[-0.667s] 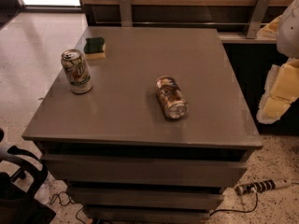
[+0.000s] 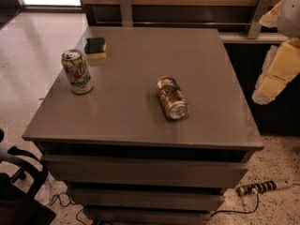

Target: Place orange can upright

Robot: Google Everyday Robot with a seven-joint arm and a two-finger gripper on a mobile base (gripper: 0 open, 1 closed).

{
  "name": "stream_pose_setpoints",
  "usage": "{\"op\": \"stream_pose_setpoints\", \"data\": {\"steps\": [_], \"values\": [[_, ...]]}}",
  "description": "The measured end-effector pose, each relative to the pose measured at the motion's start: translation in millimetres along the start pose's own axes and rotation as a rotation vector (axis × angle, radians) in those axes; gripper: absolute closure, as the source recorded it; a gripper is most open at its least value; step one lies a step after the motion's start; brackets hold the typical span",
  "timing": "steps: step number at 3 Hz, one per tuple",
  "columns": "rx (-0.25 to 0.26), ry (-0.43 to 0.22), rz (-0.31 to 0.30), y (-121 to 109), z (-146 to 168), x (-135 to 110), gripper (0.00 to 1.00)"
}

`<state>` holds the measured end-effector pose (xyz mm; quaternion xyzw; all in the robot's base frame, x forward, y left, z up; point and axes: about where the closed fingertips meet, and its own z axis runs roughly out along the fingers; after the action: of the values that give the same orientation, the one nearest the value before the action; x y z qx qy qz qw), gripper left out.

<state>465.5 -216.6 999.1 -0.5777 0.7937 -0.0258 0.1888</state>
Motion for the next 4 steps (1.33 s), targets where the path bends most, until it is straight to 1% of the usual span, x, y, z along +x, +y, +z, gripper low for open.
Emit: {"op": "stream_pose_setpoints", "data": {"steps": [1, 2, 3, 4], "values": [[-0.012, -0.065, 0.12, -17.1, 5.0, -7.0, 0.0], [-0.012, -0.12, 0.268, -20.8, 15.4, -22.7, 0.0], [-0.022, -0.139, 0.417, -29.0, 34.0, -45.6, 0.0], [-0.047, -0.15, 0.544, -42.9, 52.5, -64.2, 0.0]]}}
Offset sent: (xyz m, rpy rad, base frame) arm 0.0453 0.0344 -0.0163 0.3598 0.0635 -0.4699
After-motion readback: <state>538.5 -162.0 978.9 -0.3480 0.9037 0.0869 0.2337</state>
